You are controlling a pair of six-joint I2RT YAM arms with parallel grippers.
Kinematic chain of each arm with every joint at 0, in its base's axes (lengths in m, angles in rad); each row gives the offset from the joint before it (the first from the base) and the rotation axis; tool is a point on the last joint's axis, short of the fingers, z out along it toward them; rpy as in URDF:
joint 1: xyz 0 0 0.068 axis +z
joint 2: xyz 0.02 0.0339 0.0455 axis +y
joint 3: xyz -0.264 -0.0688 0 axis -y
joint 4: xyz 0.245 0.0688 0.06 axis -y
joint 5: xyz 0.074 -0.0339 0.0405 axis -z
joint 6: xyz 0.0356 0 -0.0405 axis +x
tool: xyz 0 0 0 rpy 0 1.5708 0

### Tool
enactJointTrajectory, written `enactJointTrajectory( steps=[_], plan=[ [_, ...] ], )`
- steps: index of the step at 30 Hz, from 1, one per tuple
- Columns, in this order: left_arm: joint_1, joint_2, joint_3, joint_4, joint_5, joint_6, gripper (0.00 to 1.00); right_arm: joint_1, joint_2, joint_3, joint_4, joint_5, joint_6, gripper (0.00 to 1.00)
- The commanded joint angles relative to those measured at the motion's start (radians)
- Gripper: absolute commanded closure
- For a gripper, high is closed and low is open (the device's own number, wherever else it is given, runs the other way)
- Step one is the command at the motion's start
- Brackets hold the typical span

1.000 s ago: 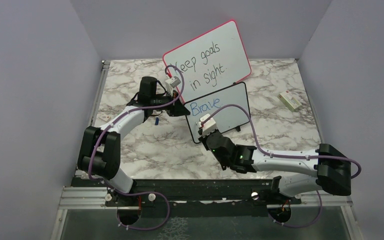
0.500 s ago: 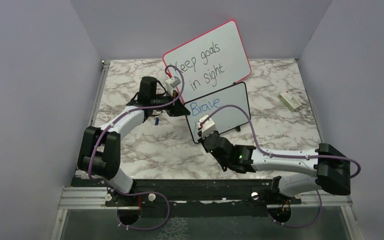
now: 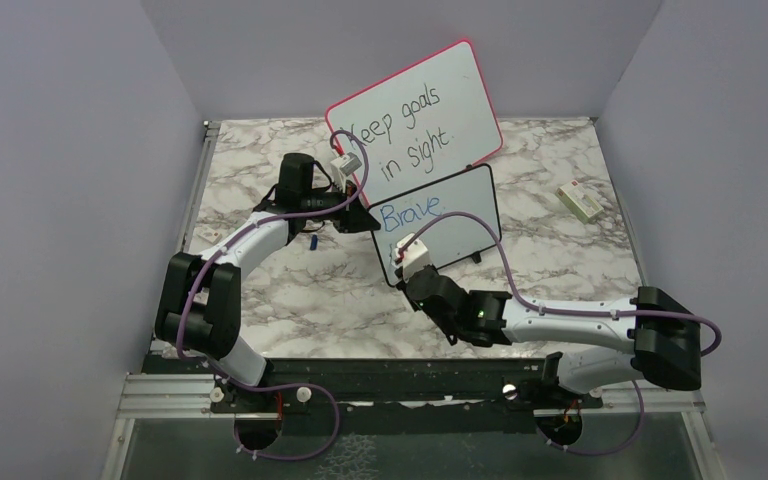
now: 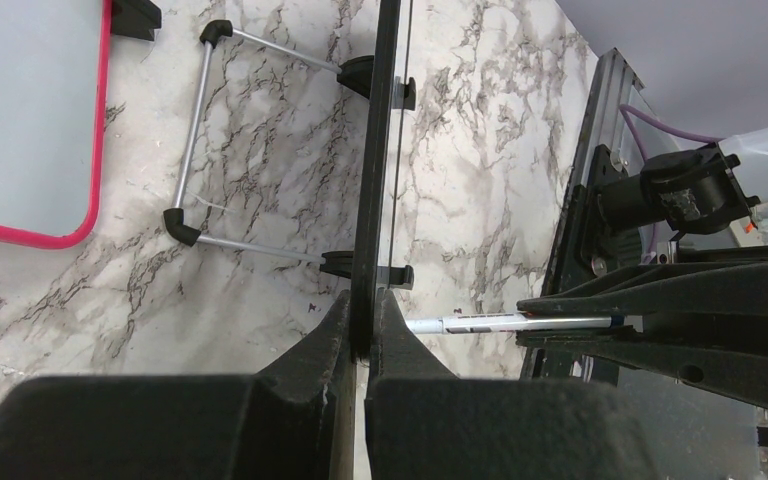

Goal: Write a sentence on the whiteboard

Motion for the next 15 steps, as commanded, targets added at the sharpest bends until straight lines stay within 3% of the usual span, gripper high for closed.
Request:
enactJointTrajectory(
  steps=[1,15],
  plan=[
    [-0.004,-0.005,-0.009,-0.035,-0.032,0.031,1.0,0.0,0.009,-0.002,-0.011,-0.004,0.014,0.99],
    [-0.004,0.0,-0.009,-0.036,-0.03,0.03,1.0,0.0,-0.025,-0.036,0.076,0.065,0.014,0.99]
  ],
)
